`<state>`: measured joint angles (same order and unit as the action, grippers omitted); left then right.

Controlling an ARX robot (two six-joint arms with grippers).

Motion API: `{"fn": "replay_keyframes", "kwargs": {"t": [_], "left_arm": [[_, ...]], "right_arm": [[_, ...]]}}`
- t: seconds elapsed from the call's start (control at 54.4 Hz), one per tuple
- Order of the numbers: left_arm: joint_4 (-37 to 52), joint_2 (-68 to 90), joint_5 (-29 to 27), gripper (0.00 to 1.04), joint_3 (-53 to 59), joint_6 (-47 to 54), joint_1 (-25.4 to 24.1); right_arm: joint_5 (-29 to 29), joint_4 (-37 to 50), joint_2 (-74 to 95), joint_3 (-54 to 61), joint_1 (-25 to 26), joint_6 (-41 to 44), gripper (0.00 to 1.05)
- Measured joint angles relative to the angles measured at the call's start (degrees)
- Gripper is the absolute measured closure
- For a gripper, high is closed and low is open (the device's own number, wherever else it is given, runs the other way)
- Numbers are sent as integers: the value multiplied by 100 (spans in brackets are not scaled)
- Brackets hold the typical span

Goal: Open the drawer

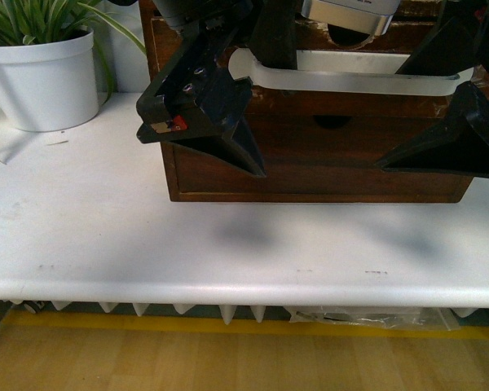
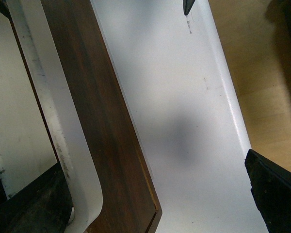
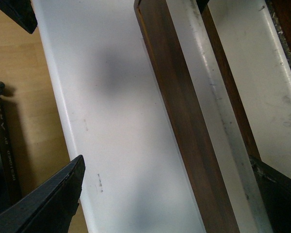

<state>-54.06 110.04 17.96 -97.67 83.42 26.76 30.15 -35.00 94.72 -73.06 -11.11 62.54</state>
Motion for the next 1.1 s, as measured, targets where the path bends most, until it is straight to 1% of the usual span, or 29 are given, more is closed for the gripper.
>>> {"fn": "replay_keyframes", "kwargs": {"t": [0.312, 0.662, 0.919, 1.029, 1.103], "left_arm": [[-11, -468, 31, 6, 575, 37, 59], [-11, -907, 66, 6, 1084, 37, 162], [-50, -1226, 190, 6, 1410, 59, 186], [267, -1322, 245, 6, 1530, 57, 177], [962, -1456, 433, 6, 1810, -17, 118]], "right_arm": [[37, -275, -334, 317, -87, 533, 9], [81, -496, -667, 625, -236, 673, 9], [103, -612, -901, 802, -389, 752, 9], [155, -363, -903, 879, -393, 651, 9], [240, 26, -935, 994, -372, 337, 9]]}}
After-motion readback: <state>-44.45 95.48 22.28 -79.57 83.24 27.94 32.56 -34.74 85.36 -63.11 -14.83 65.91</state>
